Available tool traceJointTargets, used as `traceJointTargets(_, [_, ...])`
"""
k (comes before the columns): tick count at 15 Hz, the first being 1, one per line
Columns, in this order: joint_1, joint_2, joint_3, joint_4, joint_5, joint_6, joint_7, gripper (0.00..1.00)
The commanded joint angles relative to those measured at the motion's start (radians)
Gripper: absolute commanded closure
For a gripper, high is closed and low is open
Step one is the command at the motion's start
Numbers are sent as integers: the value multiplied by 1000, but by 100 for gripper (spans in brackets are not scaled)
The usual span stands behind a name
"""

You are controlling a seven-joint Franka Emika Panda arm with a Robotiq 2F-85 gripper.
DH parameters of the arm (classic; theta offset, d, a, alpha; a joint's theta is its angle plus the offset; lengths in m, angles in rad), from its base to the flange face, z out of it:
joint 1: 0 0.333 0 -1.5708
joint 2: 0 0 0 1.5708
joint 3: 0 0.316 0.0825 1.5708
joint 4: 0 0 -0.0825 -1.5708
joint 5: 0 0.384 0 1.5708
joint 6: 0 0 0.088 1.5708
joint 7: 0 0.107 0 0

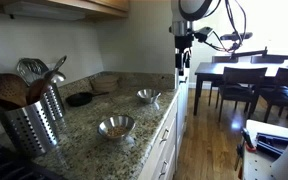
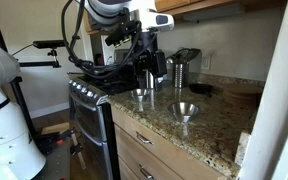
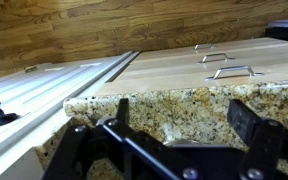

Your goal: Pour the things in the bowl on the left into the bowl on the right

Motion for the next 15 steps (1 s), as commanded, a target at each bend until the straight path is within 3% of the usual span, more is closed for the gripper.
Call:
traceJointTargets(1, [2,0,-1,1,0,-2,0,0])
traceJointTargets(15, [12,55,2,25,3,59,-5,0])
